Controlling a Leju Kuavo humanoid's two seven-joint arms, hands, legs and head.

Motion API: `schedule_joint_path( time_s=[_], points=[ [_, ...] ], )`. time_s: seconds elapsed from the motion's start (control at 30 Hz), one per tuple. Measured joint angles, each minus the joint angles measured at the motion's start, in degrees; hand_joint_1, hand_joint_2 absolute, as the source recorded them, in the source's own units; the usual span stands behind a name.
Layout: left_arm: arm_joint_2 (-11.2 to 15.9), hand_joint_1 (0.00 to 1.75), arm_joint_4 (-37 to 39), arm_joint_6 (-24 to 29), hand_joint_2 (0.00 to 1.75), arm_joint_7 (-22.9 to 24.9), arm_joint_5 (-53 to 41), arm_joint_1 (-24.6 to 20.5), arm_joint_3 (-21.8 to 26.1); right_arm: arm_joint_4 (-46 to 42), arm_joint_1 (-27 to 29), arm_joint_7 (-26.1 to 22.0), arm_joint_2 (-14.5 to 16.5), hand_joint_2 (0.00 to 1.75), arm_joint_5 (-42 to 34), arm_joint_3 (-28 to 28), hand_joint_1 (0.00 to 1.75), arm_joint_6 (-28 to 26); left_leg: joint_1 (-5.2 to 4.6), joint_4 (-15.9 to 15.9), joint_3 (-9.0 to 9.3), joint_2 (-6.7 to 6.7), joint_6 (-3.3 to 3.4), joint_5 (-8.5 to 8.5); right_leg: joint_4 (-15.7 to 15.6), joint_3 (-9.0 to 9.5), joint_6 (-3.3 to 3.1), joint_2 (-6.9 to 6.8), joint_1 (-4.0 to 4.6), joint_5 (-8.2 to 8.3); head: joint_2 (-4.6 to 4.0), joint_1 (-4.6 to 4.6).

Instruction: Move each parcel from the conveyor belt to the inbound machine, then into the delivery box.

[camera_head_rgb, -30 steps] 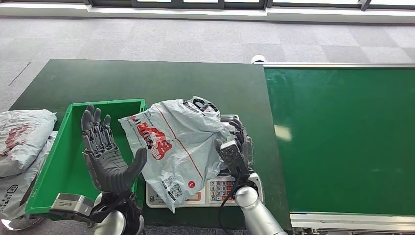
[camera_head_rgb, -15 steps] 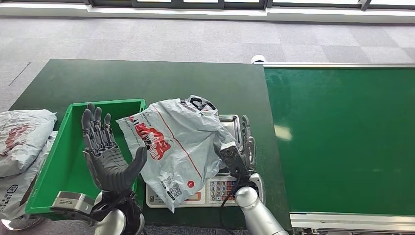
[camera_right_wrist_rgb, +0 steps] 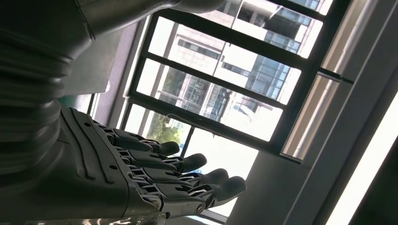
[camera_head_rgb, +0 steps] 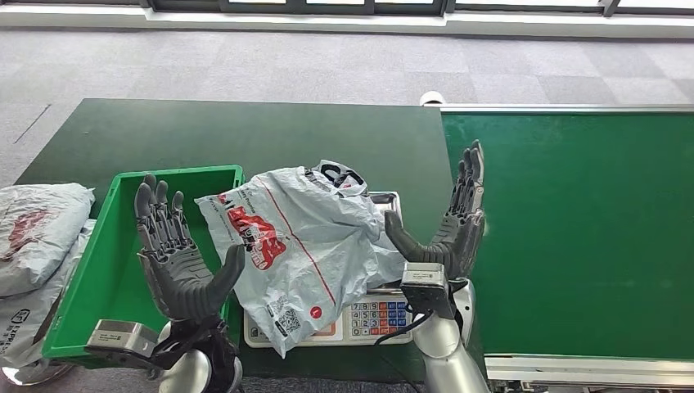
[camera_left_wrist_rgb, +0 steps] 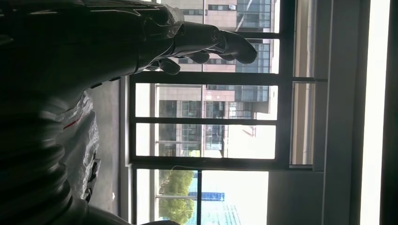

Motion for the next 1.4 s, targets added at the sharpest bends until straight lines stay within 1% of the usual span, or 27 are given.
schedule_joint_path(
  time_s=[0.13, 0.33, 0.47, 0.57, 0.63, 0.67, 0.73, 0.87, 0.93, 1.03, 1.17, 1.2, 1.4],
  points=[
    [0.00, 0.00, 0.00, 0.15, 1.75, 0.00, 0.00, 0.02, 0.00, -3.29, 0.53, 0.05, -0.12, 1.75, -0.38, 0.08, 0.00, 0.00, 0.00, 0.00, 0.00, 0.00, -0.01, 0.01, 0.00, 0.00, -0.01, 0.00, 0.00, 0.02, 0.00, 0.00],
    [0.02, 0.00, -0.27, 0.42, 1.75, 0.00, -0.04, 0.30, 0.00, -11.07, 2.20, -0.02, -0.48, 1.75, -0.76, 1.62, 0.00, 0.00, 0.00, 0.00, -0.01, -0.01, -0.01, 0.00, 0.00, -0.01, -0.01, 0.00, 0.00, 0.01, 0.00, 0.00],
    [0.02, 0.00, 0.01, -1.09, 1.75, 0.01, -0.61, 0.40, 0.00, -17.54, 3.53, -0.02, -0.84, 1.75, -1.60, 2.61, 0.00, 0.00, 0.00, 0.00, -0.03, -0.02, -0.01, -0.01, 0.00, -0.03, 0.00, -0.01, 0.00, -0.01, 0.00, 0.00],
    [-0.05, 0.00, 2.17, -3.28, 1.75, 0.08, -3.21, -0.92, 0.00, -22.91, 4.34, -0.02, -1.05, 1.75, -2.47, 3.23, 0.00, 0.00, -0.01, 0.00, -0.03, -0.03, 0.00, -0.01, -0.01, -0.04, 0.00, -0.04, -0.01, -0.01, 0.00, 0.00],
    [-0.32, 0.00, 4.62, -4.85, 1.75, 0.69, -6.27, -3.11, 0.00, -26.06, 4.60, -0.03, -1.16, 1.75, -3.17, 3.98, 0.00, 0.00, -0.02, 0.00, -0.02, -0.05, 0.01, 0.00, -0.01, -0.02, 0.01, -0.06, -0.01, 0.02, 0.00, 0.00],
    [-0.56, 0.00, 5.96, -5.68, 1.75, 1.49, -8.00, -4.53, -0.01, -27.17, 4.63, -0.03, -1.21, 1.75, -3.49, 4.45, 0.00, 0.00, -0.02, 0.00, -0.02, -0.04, 0.00, 0.01, -0.01, -0.02, 0.01, -0.06, -0.01, 0.04, 0.00, -0.01],
    [-1.21, 0.00, 9.18, -7.62, 1.75, 4.68, -11.93, -8.13, -0.31, -28.49, 4.53, -0.02, -1.28, 1.75, -3.90, 5.51, 0.00, 0.00, -0.01, 0.00, -0.02, -0.04, 0.00, 0.08, -0.01, -0.02, 0.02, -0.06, -0.01, 0.11, 0.00, -0.01],
    [-2.95, 0.00, 18.22, -11.32, 1.75, 15.70, -23.08, -16.87, -2.32, -29.02, 4.00, 0.02, -1.40, 1.75, -4.22, 7.67, 0.00, 0.03, -0.02, 0.00, -0.06, -0.09, 0.05, 0.22, -0.01, 0.00, 0.02, -0.11, -0.02, 0.26, 0.00, 0.01],
    [-3.93, 0.00, 22.84, -11.34, 1.75, 19.30, -27.84, -20.43, -3.38, -29.02, 3.86, 0.05, -1.42, 1.75, -4.27, 8.33, 0.00, 0.07, -0.02, 0.00, -0.07, -0.05, 0.05, 0.25, -0.01, -0.02, 0.01, -0.07, -0.02, 0.34, 0.00, 0.01],
    [-5.12, 0.00, 28.00, -11.12, 1.75, 21.80, -30.54, -23.81, -4.27, -29.02, 3.79, 0.07, -1.44, 1.75, -4.32, 8.72, 0.00, 0.09, -0.02, 0.01, -0.07, -0.01, 0.05, 0.25, -0.01, -0.04, 0.00, -0.03, -0.02, 0.37, 0.00, 0.00],
    [-5.51, 0.00, 35.02, -13.37, 1.75, 28.92, -35.53, -27.30, -5.43, -28.92, 3.69, 0.07, -1.47, 1.75, -5.17, 9.08, 0.00, 0.09, -0.02, 0.00, -0.09, -0.04, 0.05, 0.25, 0.00, -0.05, 0.00, -0.04, -0.01, 0.36, 0.00, -0.01],
    [-5.50, 0.00, 36.88, -13.65, 1.75, 29.71, -36.55, -27.95, -5.67, -28.84, 3.68, 0.08, -1.47, 1.75, -5.39, 9.11, 0.00, 0.09, -0.02, 0.00, -0.09, -0.03, 0.05, 0.25, 0.00, -0.06, 0.00, -0.04, -0.01, 0.36, 0.00, 0.00],
    [-5.74, 0.00, 46.66, -13.77, 1.75, 30.99, -39.64, -31.39, -5.93, -28.34, 3.65, 0.11, -1.47, 1.75, -5.78, 9.14, 0.00, 0.09, -0.01, 0.00, -0.11, -0.03, 0.03, 0.27, 0.00, -0.08, 0.00, -0.02, 0.00, 0.36, 0.00, 0.00]
  ],
)
